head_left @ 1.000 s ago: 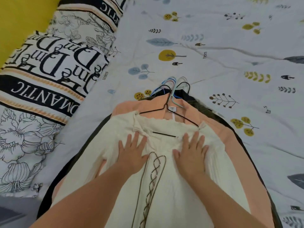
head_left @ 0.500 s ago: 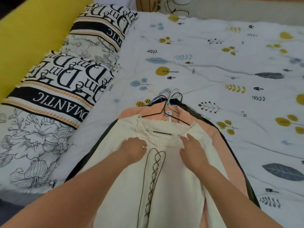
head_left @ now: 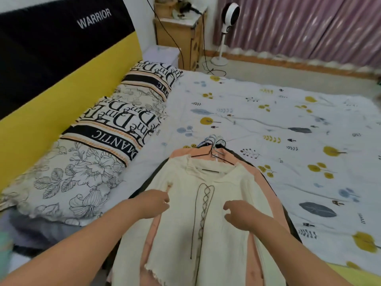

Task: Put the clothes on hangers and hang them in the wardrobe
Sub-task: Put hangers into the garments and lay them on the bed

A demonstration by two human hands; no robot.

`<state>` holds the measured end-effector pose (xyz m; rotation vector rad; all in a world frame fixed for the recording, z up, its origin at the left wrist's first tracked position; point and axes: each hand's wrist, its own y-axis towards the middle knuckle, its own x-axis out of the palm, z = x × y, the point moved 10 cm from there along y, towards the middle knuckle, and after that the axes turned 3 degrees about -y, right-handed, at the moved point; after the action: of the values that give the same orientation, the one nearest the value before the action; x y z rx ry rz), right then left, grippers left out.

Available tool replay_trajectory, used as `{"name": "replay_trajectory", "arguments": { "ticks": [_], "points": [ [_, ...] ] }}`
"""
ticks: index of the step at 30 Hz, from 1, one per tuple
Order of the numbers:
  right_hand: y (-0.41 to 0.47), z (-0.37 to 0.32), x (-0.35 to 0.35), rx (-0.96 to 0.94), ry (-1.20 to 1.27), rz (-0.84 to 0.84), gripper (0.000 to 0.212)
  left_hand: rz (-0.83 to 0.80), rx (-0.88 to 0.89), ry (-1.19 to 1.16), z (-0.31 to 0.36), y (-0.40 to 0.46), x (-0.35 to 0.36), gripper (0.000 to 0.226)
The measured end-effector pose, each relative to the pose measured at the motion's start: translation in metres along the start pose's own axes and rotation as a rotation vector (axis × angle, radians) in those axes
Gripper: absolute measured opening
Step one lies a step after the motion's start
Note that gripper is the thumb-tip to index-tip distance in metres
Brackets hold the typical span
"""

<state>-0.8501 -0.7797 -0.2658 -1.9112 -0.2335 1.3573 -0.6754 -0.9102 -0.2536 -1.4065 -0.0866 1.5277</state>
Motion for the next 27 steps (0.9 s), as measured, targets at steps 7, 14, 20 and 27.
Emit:
{"name": "replay_trajectory", "arguments": {
  "ticks": [7, 14, 20, 27],
  "points": [
    [-0.055, -0.044, -0.009, -0.07, -0.152, -0.01, 0.04, 0.086, -0.096, -0.03, -0.039, -0.094, -0.013, 0.04],
    [-0.076, -0.086, -0.036, -0.227, -0.35, 0.054, 0.039, 0.275, -0.263, -0.11, -0.069, -0.18, -0.008, 0.038],
    [-0.107, -0.138, -0.026, -0.462, -0.508, 0.062, 0.045, 0.301, -0.434, -0.266, -0.077, -0.261, 0.057, 0.019],
    [-0.167, -0.218, 0.03, -0.707, -0.704, 0.052, 0.043, 0.358, -0.635, -0.474, -0.092, -0.375, 0.161, 0.025]
  ]
}}
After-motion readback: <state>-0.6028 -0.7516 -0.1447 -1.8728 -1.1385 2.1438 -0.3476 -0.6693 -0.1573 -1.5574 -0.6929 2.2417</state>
